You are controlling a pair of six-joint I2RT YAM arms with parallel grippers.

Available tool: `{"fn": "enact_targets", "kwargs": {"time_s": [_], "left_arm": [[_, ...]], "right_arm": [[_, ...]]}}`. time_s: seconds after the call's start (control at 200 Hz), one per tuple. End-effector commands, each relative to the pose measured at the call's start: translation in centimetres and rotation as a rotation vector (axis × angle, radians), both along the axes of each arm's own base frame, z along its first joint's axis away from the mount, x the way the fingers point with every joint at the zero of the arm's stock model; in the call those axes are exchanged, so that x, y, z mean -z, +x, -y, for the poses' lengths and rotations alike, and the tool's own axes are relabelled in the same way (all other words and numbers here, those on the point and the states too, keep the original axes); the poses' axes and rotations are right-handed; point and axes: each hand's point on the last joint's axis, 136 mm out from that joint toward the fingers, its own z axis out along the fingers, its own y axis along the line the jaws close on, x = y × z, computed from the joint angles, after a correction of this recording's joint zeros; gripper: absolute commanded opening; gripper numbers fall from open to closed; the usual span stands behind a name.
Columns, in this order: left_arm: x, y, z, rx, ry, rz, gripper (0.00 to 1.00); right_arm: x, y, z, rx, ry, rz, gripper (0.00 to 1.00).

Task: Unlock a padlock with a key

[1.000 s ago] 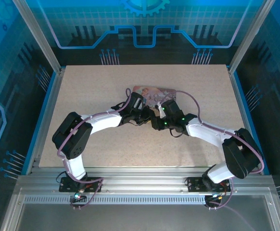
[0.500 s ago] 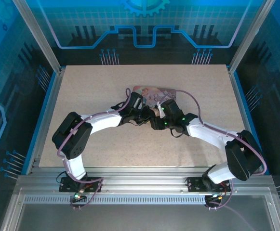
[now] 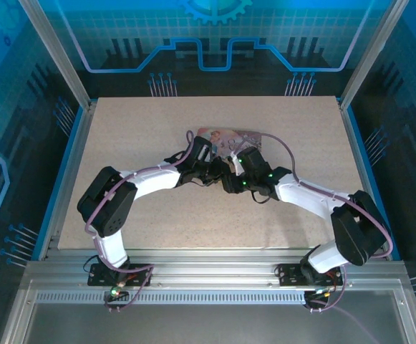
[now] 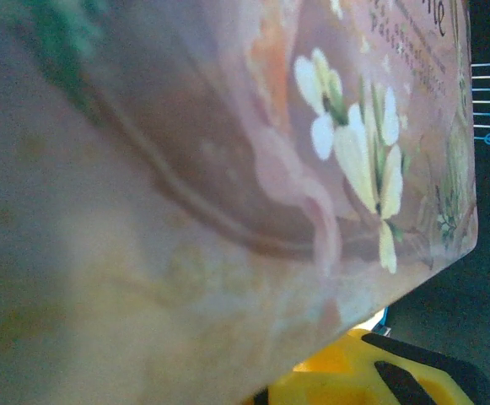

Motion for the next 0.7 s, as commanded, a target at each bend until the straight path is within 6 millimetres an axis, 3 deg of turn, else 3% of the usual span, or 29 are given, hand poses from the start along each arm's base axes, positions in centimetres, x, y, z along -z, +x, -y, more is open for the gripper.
{"fn": "enact_targets", "kwargs": {"time_s": [0.0, 0.205, 0.425, 0.5, 0.595, 0.695], "left_arm": [[-3.19, -0.42, 1.11, 0.045, -0.083, 0.034, 0.0], [-2.98, -0.49, 1.12, 0.046, -0.086, 0.027, 0.0], [-3.09, -0.46, 1.15, 0.045, -0.089, 0.028, 0.0], [-3.09, -0.52, 1.15, 0.046, -0.088, 0.027, 0.0], [-3.05, -0.46, 1.04, 0.045, -0.085, 0.028, 0.0], [-2.91, -0.49, 0.96, 0.043, -0.081, 0.028, 0.0]], "right_arm": [[-2.02, 1.76, -0.68, 0.009, 0.024, 0.071, 0.4], [-2.26, 2.07, -0.82, -0.002, 0.016, 0.078, 0.31], [-1.61, 2.19, -1.1, -0.005, 0.015, 0.056, 0.28], [-1.76, 2.16, -1.16, -0.007, 0.022, 0.061, 0.19], [-1.76, 2.12, -1.19, -0.012, 0.026, 0.061, 0.0], [-1.53, 2.03, -1.08, -0.013, 0.04, 0.05, 0.0]]}}
